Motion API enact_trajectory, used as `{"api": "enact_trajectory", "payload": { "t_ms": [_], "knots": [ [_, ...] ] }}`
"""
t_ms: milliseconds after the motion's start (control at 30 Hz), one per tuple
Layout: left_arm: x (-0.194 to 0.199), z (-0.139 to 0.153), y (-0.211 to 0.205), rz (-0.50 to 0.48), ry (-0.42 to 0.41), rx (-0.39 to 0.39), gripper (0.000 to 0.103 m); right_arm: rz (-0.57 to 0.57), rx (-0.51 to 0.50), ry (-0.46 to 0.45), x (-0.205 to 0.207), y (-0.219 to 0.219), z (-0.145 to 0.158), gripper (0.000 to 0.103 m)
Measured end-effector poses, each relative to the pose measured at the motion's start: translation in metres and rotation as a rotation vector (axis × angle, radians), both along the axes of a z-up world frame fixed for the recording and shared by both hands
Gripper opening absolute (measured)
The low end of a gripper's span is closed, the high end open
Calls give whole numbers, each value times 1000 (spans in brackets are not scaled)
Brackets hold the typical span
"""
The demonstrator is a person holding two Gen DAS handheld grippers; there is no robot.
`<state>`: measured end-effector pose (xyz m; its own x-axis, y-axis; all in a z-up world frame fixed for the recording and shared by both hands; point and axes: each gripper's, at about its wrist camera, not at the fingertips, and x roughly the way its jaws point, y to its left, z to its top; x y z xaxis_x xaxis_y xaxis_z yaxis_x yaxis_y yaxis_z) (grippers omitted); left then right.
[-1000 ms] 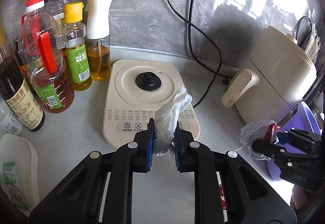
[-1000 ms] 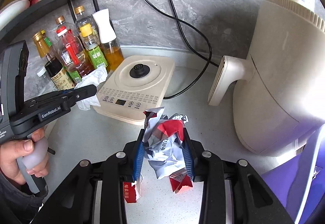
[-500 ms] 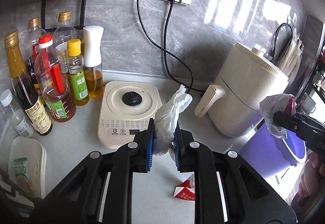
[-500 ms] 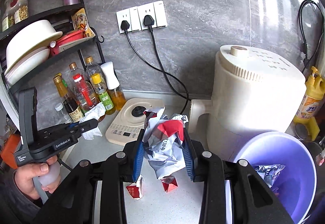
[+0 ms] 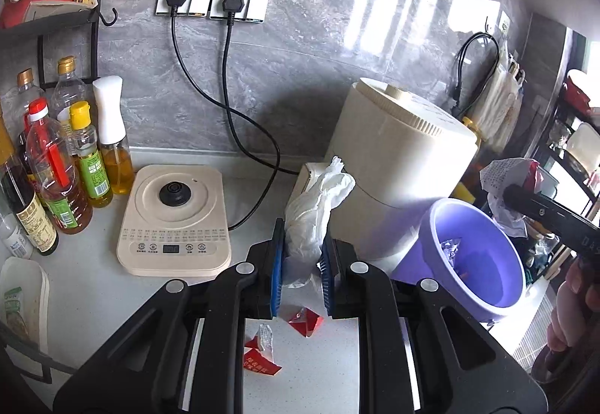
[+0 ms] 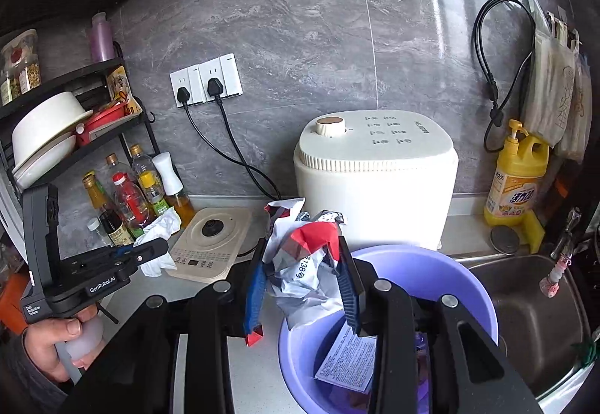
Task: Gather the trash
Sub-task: 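Carry both items to the purple bucket and open the right tool, then open the left tool to drop the white tissue into the bucket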
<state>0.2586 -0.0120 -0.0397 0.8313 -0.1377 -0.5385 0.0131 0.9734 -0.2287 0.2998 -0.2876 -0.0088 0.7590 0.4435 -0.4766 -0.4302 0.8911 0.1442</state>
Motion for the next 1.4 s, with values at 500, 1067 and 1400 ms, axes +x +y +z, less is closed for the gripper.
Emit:
{"api": "enact_trajectory", "payload": {
  "t_ms": [500, 1067, 1400],
  "knots": [
    [6, 20, -94, -108, -35, -4, 17, -117, 13, 40, -10, -95, -6, 75],
    [16, 33, -192, -298, -56, 17, 18, -272, 40, 48, -30, -180, -8, 75],
    [8, 33, -207, -326, -65, 8, 89, -225, 51, 54, -36, -185, -15, 85]
  ]
}}
